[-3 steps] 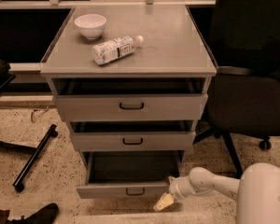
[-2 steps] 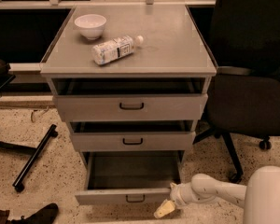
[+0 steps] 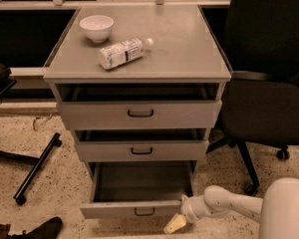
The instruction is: Open bottom drawer
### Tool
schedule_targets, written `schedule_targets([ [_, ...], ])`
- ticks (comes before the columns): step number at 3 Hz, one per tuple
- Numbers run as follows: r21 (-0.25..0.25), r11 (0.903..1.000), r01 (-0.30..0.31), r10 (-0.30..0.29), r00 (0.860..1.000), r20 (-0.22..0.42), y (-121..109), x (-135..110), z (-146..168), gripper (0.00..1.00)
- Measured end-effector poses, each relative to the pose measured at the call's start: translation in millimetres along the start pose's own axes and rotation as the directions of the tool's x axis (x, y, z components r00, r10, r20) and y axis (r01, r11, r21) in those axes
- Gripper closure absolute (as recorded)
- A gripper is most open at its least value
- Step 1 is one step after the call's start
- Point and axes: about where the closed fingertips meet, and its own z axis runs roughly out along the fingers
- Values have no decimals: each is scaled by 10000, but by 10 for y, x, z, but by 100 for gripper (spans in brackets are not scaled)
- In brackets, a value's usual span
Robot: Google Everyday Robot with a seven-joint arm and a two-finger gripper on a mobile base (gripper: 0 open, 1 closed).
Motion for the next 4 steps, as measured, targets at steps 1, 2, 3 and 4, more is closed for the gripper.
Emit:
schedule_targets([
  [1,0,10000,-1,1,10000,0,8,-14,-21,0],
  [2,-40,9993,-368,369,9992,125,146,140,-61,0],
  [3,-40,9993,-369,370,9992,126,162,108,-103,0],
  [4,49,9955,-949,944,9936,622,475,234,-202,0],
])
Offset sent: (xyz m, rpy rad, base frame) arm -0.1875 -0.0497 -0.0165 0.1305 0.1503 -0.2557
